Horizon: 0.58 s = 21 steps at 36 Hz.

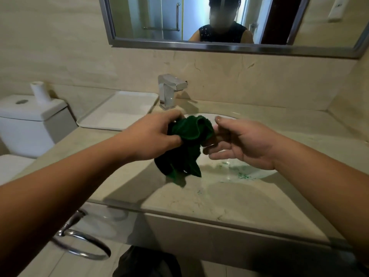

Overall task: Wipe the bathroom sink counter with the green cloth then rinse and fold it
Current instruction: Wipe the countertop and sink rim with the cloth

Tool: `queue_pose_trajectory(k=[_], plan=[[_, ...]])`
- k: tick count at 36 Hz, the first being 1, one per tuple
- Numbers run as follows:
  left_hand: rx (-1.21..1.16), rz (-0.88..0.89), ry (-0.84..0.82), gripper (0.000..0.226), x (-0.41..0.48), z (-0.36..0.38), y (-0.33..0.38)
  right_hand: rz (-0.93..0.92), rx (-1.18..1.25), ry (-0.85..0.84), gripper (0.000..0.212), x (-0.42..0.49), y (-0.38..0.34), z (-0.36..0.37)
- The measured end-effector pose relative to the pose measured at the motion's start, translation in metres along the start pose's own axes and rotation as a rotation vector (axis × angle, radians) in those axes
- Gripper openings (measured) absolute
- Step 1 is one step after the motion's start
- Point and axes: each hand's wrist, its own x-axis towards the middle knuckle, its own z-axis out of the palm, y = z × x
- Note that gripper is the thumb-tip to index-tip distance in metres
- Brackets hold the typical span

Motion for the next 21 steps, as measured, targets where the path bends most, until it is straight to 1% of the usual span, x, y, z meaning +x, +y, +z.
queue_pose_trajectory(k=[3, 4, 5, 7, 8, 9, 11, 13, 15, 19, 21], plan=[[0.110, 0.059, -0.003, 0.032, -0.025, -0.033, -0.006, -0.023, -0.261, 0.023, 0.042, -0.003, 0.001, -0.002], [0.150, 0.073, -0.037, 0.041, -0.036, -0.040, -0.007, -0.018, -0.349, 0.013, 0.041, -0.005, 0.004, -0.003], [0.184, 0.087, -0.090, 0.055, -0.047, -0.043, -0.008, -0.002, -0.434, 0.000, 0.039, -0.007, 0.009, -0.002], [0.283, 0.141, -0.249, 0.083, -0.066, -0.037, -0.009, 0.011, -0.679, -0.020, 0.036, -0.014, 0.019, 0.000], [0.362, 0.191, -0.350, 0.089, -0.075, -0.029, -0.010, -0.003, -0.858, -0.033, 0.037, -0.016, 0.026, 0.001], [0.447, 0.250, -0.452, 0.089, -0.082, -0.016, -0.012, -0.023, -1.031, -0.053, 0.038, -0.019, 0.033, 0.001], [0.557, 0.352, -0.580, 0.082, -0.093, 0.014, -0.020, -0.069, -1.246, -0.090, 0.037, -0.026, 0.046, 0.002], [0.592, 0.454, -0.564, 0.077, -0.096, 0.040, -0.026, -0.109, -1.307, -0.103, 0.039, -0.031, 0.058, 0.001], [0.578, 0.491, -0.502, 0.073, -0.089, 0.058, -0.024, -0.124, -1.291, -0.069, 0.040, -0.033, 0.067, 0.001], [0.513, 0.490, -0.471, 0.065, -0.055, 0.076, -0.011, -0.136, -1.226, 0.052, 0.037, -0.031, 0.075, 0.001], [0.458, 0.397, -0.418, 0.057, -0.030, 0.080, -0.015, -0.115, -1.175, 0.123, 0.037, -0.031, 0.075, 0.000]])
